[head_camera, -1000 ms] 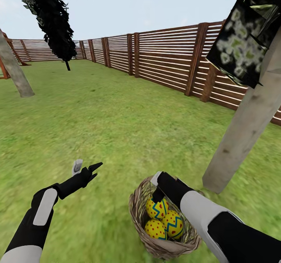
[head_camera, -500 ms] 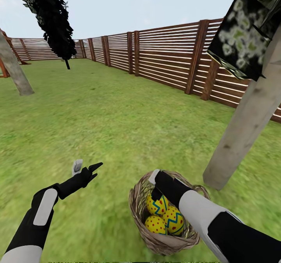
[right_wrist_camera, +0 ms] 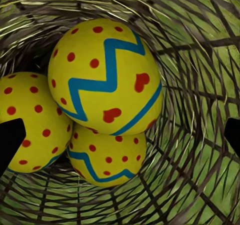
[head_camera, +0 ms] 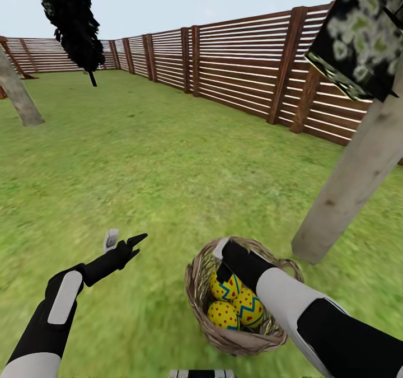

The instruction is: Take the three Easter eggs out of the wicker basket on the lawn in the garden, then place them on the lawn next to a single tree (choose any tree) so that all three eggs are next to the same tree and none are left in the basket.

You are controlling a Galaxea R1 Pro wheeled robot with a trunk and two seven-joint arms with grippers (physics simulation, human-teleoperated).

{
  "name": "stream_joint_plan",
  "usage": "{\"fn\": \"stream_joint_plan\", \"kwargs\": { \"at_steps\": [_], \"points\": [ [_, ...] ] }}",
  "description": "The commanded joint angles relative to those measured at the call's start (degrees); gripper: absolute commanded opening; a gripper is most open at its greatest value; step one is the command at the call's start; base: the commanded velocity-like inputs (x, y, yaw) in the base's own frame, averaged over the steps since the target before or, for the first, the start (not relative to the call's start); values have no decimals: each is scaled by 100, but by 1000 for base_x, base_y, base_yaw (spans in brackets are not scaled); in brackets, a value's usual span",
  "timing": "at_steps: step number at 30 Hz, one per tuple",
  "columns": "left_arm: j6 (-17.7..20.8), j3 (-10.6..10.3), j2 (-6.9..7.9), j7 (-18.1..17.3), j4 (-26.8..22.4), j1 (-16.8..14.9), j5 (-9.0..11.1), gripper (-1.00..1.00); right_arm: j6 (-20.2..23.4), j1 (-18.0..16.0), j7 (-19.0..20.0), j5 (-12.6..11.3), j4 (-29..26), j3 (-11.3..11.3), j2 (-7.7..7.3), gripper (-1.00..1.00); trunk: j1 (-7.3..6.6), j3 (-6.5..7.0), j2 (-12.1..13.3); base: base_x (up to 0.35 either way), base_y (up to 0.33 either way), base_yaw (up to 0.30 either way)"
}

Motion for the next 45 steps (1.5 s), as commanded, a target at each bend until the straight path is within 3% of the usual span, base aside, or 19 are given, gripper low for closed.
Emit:
{"fn": "stream_joint_plan", "kwargs": {
  "at_steps": [1,32,41,45],
  "points": [
    [37,11,-2,-19,0,-4,0,100,17,-4,49,63,-8,16,-2,100,1,-28,-4,0,0,0],
    [37,11,-2,-19,8,-4,0,100,-50,-110,-24,77,-270,-36,-30,100,81,-714,-45,0,0,0],
    [37,11,-6,-12,9,-4,-8,100,-455,-110,-167,75,-272,-253,-36,100,104,-914,-57,0,0,0],
    [37,11,-9,-13,9,-4,-9,100,-470,-110,-587,73,-269,-258,-16,100,114,-1002,-63,0,0,0]
  ]
}}
